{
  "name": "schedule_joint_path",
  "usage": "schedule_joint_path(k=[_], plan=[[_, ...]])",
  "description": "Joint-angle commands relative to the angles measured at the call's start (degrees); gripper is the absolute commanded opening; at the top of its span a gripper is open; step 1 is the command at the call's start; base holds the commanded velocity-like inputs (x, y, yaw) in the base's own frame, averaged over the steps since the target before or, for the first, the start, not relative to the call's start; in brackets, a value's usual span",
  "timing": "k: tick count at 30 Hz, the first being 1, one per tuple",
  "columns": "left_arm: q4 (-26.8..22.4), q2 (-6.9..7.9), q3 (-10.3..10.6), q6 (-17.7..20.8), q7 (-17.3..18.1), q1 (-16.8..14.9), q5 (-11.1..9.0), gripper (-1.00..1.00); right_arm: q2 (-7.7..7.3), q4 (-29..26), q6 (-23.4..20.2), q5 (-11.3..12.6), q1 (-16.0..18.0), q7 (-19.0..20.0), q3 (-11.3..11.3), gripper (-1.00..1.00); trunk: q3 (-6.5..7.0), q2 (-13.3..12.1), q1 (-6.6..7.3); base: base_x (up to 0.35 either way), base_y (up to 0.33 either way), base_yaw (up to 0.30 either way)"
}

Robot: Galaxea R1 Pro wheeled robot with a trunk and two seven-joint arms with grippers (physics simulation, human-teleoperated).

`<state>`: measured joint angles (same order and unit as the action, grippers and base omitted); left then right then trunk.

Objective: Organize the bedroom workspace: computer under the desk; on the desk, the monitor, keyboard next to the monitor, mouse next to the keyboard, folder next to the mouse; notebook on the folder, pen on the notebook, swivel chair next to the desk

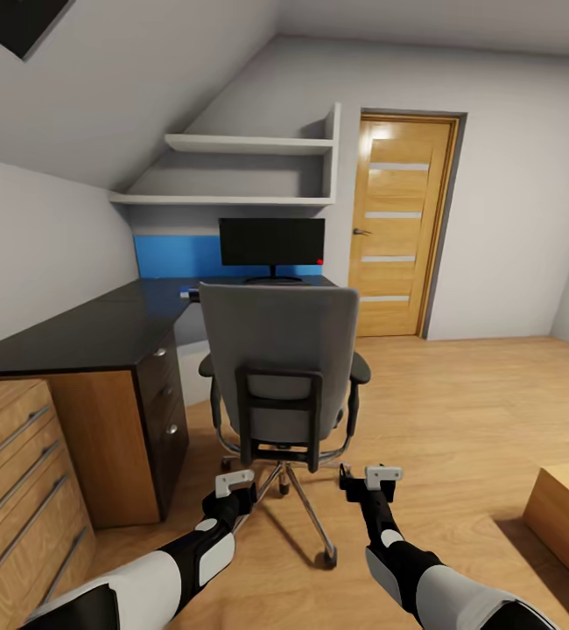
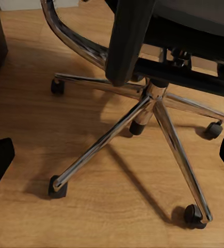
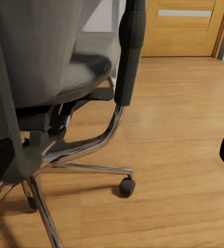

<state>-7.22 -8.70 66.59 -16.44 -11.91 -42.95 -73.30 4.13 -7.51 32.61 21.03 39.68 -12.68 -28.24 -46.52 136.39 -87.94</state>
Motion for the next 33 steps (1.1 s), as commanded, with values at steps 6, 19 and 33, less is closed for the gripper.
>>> schedule_joint_path(k=[6,19,33], plan=[[-0.08,0.00,0.55,-0.01,-0.44,-0.03,-0.26,1.00,0.07,0.04,0.09,0.33,0.05,-0.35,-0.56,1.00,-0.06,0.03,0.00,0.208,0.003,-0.016],[-0.14,0.00,0.56,-0.49,-0.26,-0.03,-0.27,1.00,1.74,0.96,0.07,0.17,0.05,0.18,-0.63,1.00,-0.06,0.03,0.00,0.032,0.000,0.000],[-0.42,-0.08,0.48,-0.62,-0.70,-0.03,-0.10,1.00,2.18,1.51,0.00,0.15,0.05,0.22,-0.67,1.00,-1.15,2.03,-1.10,0.000,0.000,0.014]])
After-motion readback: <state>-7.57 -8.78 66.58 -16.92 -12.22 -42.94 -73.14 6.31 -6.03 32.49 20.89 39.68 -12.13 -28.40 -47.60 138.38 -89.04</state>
